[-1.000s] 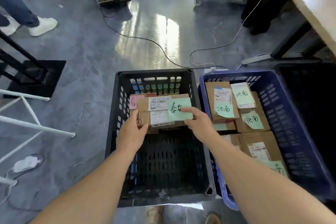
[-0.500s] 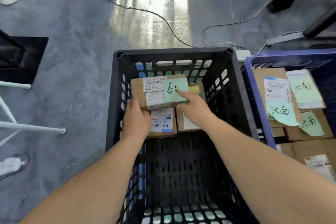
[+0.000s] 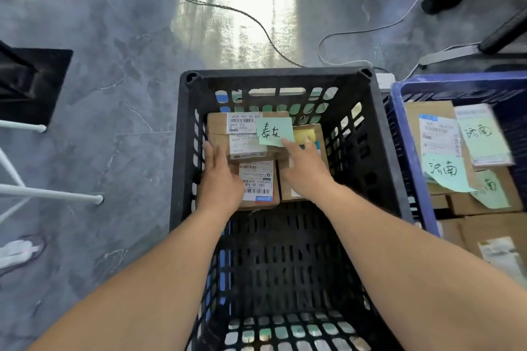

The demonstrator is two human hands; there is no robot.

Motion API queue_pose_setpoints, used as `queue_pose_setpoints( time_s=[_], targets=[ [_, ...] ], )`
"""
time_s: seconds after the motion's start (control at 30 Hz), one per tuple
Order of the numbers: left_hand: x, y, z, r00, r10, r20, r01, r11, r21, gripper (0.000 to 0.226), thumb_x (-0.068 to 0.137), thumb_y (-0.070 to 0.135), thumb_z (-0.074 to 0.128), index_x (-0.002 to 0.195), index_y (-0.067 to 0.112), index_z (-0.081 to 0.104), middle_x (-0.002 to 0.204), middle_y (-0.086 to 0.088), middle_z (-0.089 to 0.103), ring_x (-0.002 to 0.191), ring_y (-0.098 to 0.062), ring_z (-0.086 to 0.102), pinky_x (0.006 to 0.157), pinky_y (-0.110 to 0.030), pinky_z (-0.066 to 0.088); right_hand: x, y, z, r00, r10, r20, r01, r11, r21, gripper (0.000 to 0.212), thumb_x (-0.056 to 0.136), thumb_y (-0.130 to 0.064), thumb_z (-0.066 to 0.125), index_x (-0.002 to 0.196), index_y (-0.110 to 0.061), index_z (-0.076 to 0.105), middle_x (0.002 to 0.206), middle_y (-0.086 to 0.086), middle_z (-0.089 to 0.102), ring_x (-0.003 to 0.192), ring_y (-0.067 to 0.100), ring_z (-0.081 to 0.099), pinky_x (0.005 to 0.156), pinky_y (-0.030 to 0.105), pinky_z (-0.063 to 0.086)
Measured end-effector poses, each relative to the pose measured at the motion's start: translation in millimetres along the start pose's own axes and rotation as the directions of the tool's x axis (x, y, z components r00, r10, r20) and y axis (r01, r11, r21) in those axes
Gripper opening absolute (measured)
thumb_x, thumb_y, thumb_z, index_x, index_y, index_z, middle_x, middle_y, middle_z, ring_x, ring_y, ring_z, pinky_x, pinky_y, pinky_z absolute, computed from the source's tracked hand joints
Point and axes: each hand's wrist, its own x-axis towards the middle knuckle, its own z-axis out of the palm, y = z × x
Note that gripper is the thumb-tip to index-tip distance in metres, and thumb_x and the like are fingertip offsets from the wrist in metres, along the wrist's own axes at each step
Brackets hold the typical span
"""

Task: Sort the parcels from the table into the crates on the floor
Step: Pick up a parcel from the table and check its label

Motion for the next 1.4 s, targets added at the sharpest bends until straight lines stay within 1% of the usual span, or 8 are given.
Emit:
queue_pose_setpoints(
  time_s=[0.1, 0.2, 0.27, 0.43, 0.77, 0.97, 1.17, 1.4],
  targets=[
    [-26.0, 10.5, -12.5, 0.999, 0.040, 0.020, -0.041, 0.998, 0.047, 0.072, 0.095, 0.012, 0.047, 0.154, 0.023, 0.005, 0.162, -0.003, -0.009, 0.142, -0.027, 0.021, 0.109, -0.039, 0.031, -34.5, -1.8, -11.7, 0.999, -0.006, -0.052, 0.000, 0.992, -0.124, 0.055, 0.094, -0.015, 0.048, 0.145, -0.027, 0.033, 0.159, 0.009, 0.005, 0.145, 0.026, 0.015, 0.104, 0.039, 0.036],
    [-58.6, 24.3, -21.8, 0.994, 0.084, 0.076, -0.097, 0.977, 0.191, 0.071, 0.096, 0.021, 0.048, 0.154, 0.018, 0.007, 0.161, -0.006, -0.011, 0.143, -0.028, 0.014, 0.117, -0.041, 0.020, -77.6, -6.1, -27.6, 0.999, 0.008, -0.047, -0.018, 0.974, -0.226, 0.048, 0.092, -0.016, 0.050, 0.138, -0.023, 0.040, 0.155, 0.006, 0.013, 0.134, 0.027, 0.028, 0.096, 0.039, 0.042],
    [-80.2, 34.6, -26.7, 0.986, 0.119, 0.116, -0.148, 0.947, 0.287, 0.068, 0.098, 0.028, 0.045, 0.154, 0.016, 0.009, 0.161, -0.010, -0.013, 0.146, -0.030, 0.007, 0.119, -0.042, 0.015, -104.5, -9.3, -38.4, 0.999, 0.011, -0.045, -0.023, 0.960, -0.281, 0.049, 0.091, -0.015, 0.050, 0.138, -0.022, 0.040, 0.155, 0.004, 0.014, 0.131, 0.026, 0.032, 0.093, 0.039, 0.046],
    [-134.5, 63.2, -36.6, 0.961, 0.197, 0.192, -0.260, 0.879, 0.400, 0.066, 0.100, 0.043, 0.036, 0.154, 0.017, 0.008, 0.160, -0.009, -0.017, 0.148, -0.027, -0.008, 0.120, -0.046, 0.001, -171.9, -5.7, -63.4, 0.997, 0.023, -0.067, -0.045, 0.936, -0.348, 0.048, 0.095, -0.025, 0.049, 0.141, -0.019, 0.036, 0.159, 0.008, 0.007, 0.139, 0.029, 0.020, 0.101, 0.041, 0.036],
    [-258.5, 107.0, -29.8, 0.910, 0.354, 0.216, -0.414, 0.782, 0.466, 0.074, 0.096, 0.062, 0.022, 0.154, 0.021, 0.000, 0.160, -0.006, -0.018, 0.147, -0.023, -0.015, 0.118, -0.048, -0.005, -312.4, 55.3, -100.3, 0.935, 0.059, -0.349, -0.173, 0.937, -0.305, 0.061, 0.098, -0.051, 0.036, 0.150, -0.023, 0.023, 0.160, 0.009, 0.007, 0.145, 0.026, 0.009, 0.116, 0.042, 0.012],
    [-351.7, 148.6, 3.6, 0.862, 0.460, 0.214, -0.504, 0.724, 0.471, 0.079, 0.093, 0.067, 0.019, 0.154, 0.023, -0.004, 0.160, -0.004, -0.018, 0.147, -0.021, -0.016, 0.117, -0.047, -0.007, -417.7, 115.2, -111.2, 0.853, 0.119, -0.508, -0.265, 0.937, -0.226, 0.064, 0.095, -0.058, 0.035, 0.149, -0.026, 0.024, 0.160, 0.008, 0.012, 0.144, 0.025, 0.013, 0.116, 0.042, 0.008],
    [-458.0, 191.6, 49.7, 0.771, 0.558, 0.308, -0.627, 0.579, 0.521, 0.083, 0.092, 0.071, 0.018, 0.154, 0.022, -0.006, 0.160, -0.004, -0.020, 0.147, -0.023, -0.016, 0.117, -0.049, -0.007, -537.6, 182.4, -115.3, 0.763, 0.239, -0.601, -0.381, 0.917, -0.118, 0.065, 0.093, -0.060, 0.041, 0.148, -0.030, 0.026, 0.160, 0.006, 0.010, 0.146, 0.023, 0.011, 0.117, 0.043, 0.007],
    [-576.3, 240.4, 113.6, 0.570, 0.720, 0.396, -0.809, 0.407, 0.424, 0.084, 0.091, 0.071, 0.018, 0.154, 0.020, -0.006, 0.160, -0.006, -0.019, 0.147, -0.024, -0.016, 0.116, -0.049, -0.006, -671.0, 270.5, -121.1, 0.567, 0.369, -0.736, -0.516, 0.856, 0.032, 0.068, 0.093, -0.060, 0.039, 0.150, -0.028, 0.021, 0.160, 0.006, 0.008, 0.146, 0.023, 0.007, 0.118, 0.042, 0.003]
  ],
)
